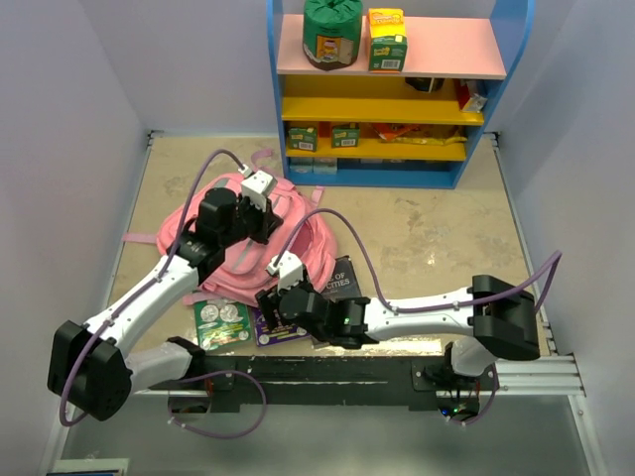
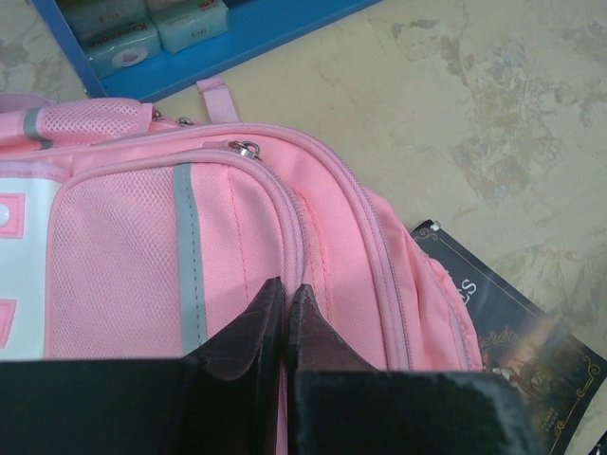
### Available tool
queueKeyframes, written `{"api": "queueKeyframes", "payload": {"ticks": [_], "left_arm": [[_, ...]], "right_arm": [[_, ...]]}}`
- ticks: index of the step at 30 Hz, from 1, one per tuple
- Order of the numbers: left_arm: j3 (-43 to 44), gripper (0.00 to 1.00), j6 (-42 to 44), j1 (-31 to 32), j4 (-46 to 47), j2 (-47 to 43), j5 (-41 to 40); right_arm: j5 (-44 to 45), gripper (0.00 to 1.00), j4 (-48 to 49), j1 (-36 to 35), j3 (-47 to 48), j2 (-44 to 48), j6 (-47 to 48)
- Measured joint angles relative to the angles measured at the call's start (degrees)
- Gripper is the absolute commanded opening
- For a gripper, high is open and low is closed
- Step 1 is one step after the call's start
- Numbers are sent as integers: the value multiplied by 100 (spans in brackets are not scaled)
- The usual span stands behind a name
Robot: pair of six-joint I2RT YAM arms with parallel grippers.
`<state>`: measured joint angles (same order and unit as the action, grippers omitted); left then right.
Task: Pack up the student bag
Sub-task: Place the stationery in the student bag, then zip the student bag at the center of the board.
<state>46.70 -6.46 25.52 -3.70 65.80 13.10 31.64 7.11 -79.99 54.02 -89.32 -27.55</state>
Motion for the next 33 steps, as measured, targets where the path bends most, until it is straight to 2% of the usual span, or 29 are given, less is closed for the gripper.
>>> {"api": "queueKeyframes", "payload": {"ticks": [4, 5, 7, 8, 9, 12, 13, 14, 18, 20, 21, 25, 33], "left_arm": [[-221, 0, -2, 2, 157, -114, 66], [-273, 3, -2, 7, 210, -149, 76], [-361, 7, -2, 15, 284, -219, 98], [-400, 13, -2, 24, 310, -256, 107], [-433, 14, -2, 28, 330, -295, 107], [-450, 19, 13, 37, 323, -387, 101], [-450, 22, 24, 37, 315, -417, 101], [-450, 31, 35, 37, 304, -446, 103], [-450, 51, 164, 50, 289, -658, 225], [-450, 62, 214, 50, 245, -782, 302], [-450, 64, 267, 50, 192, -837, 348], [-446, 62, 560, 50, -232, -1064, 627], [-608, 43, 1609, 26, -1338, -1993, 1325]], "right_arm": [[160, 69, -11, 0, 197, -247, 225], [195, 68, -11, 0, 238, -302, 275], [219, 60, -9, 0, 306, -387, 356], [212, 56, -20, 0, 343, -437, 398], [210, 48, -22, 0, 374, -490, 426], [184, 37, -31, 0, 417, -599, 459], [184, 35, -37, 0, 420, -623, 457], [181, 32, -44, 2, 420, -636, 455], [168, 9, -37, 2, 420, -643, 444], [177, 3, -48, 2, 420, -643, 450], [181, 0, -48, 9, 420, -643, 457], [142, 0, -46, 68, 413, -640, 457], [-363, 0, 46, 402, 79, -396, 400]]}}
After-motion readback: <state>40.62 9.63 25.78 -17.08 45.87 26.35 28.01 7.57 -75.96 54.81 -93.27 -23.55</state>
